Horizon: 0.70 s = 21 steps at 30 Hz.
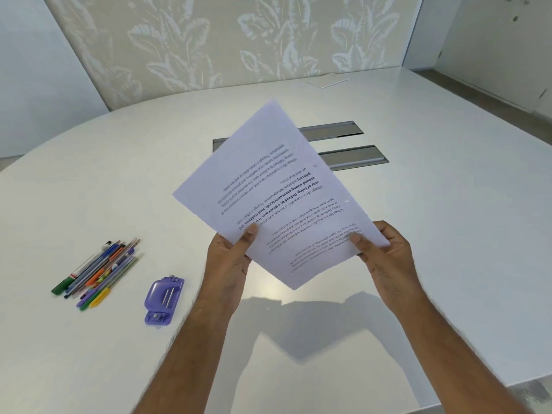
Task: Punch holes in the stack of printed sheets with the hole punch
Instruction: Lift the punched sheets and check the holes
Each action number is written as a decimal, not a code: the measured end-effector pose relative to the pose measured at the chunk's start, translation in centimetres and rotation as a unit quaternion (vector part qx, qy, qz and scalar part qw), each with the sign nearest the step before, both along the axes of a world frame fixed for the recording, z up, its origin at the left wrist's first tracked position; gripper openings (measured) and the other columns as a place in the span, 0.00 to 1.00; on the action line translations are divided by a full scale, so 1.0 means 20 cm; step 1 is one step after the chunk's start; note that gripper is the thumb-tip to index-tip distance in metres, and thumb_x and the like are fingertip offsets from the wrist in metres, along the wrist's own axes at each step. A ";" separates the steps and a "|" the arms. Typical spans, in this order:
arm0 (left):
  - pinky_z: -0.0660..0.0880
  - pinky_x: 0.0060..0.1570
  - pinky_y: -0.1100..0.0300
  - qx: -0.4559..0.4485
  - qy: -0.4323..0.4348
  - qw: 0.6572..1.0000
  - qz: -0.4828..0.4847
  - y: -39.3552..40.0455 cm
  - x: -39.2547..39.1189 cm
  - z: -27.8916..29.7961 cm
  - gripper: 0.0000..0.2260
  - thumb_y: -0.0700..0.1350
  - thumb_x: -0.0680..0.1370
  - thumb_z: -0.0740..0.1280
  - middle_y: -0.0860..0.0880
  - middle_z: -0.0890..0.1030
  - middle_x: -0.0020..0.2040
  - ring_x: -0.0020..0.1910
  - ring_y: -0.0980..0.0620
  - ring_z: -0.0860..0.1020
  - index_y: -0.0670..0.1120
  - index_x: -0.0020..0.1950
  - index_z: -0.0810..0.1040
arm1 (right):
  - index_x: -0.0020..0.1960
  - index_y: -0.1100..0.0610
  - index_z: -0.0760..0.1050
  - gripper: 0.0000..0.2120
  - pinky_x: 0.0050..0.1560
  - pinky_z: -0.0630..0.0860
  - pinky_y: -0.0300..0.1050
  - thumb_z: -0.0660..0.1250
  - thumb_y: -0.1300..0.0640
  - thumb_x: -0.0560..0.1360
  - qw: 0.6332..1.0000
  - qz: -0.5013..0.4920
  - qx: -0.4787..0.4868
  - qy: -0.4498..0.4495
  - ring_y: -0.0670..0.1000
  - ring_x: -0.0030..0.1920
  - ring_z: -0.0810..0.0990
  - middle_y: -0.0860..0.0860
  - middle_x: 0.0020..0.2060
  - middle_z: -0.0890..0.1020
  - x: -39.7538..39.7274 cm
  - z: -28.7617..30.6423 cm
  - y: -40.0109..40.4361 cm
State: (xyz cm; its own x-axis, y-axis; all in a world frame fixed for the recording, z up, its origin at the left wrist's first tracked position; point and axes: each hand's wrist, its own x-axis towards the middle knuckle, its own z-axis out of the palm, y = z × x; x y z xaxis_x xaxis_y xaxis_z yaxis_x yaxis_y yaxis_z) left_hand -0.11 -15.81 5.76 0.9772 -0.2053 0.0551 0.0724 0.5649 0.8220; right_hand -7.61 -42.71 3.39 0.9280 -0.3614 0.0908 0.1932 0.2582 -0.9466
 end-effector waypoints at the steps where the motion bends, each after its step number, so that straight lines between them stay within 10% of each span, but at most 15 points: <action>1: 0.81 0.62 0.53 -0.002 -0.003 1.000 0.006 0.01 0.01 0.00 0.19 0.37 0.81 0.72 0.44 0.82 0.70 0.68 0.44 0.81 0.49 0.71 0.80 | 0.47 0.52 0.82 0.20 0.54 0.78 0.49 0.86 0.44 0.65 1.000 -0.009 0.002 -0.005 0.55 0.51 0.81 0.52 0.48 0.85 0.00 0.01 -0.01; 10: 0.82 0.55 0.59 0.035 0.012 0.998 0.045 0.18 0.07 0.00 0.11 0.39 0.75 0.78 0.44 0.87 0.59 0.56 0.45 0.84 0.47 0.55 0.85 | 0.54 0.51 0.83 0.08 0.56 0.76 0.54 0.77 0.56 0.76 0.995 -0.082 -0.021 -0.043 0.54 0.53 0.82 0.50 0.51 0.85 -0.01 0.03 -0.13; 15: 0.83 0.47 0.60 0.269 -0.040 0.961 0.050 0.21 0.06 0.02 0.14 0.52 0.69 0.81 0.49 0.90 0.50 0.45 0.52 0.86 0.50 0.52 0.88 | 0.54 0.49 0.83 0.07 0.53 0.80 0.44 0.76 0.56 0.77 0.993 -0.082 -0.066 -0.056 0.50 0.51 0.83 0.46 0.50 0.86 -0.01 0.05 -0.17; 21: 0.81 0.44 0.66 0.388 -0.081 0.918 0.034 0.21 0.06 -0.01 0.07 0.45 0.76 0.79 0.55 0.90 0.48 0.47 0.55 0.88 0.52 0.53 0.89 | 0.52 0.50 0.83 0.06 0.47 0.80 0.36 0.76 0.53 0.77 0.988 -0.080 -0.119 -0.061 0.46 0.48 0.84 0.44 0.47 0.86 -0.01 0.09 -0.19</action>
State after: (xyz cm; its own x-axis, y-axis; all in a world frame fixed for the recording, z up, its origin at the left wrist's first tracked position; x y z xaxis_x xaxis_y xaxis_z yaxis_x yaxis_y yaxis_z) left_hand 1.14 -11.66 5.54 0.9811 -0.1823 0.0646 -0.1006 -0.1958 0.9755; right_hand -7.86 -46.61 5.13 0.8372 -0.4584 0.2983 0.3302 -0.0112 -0.9439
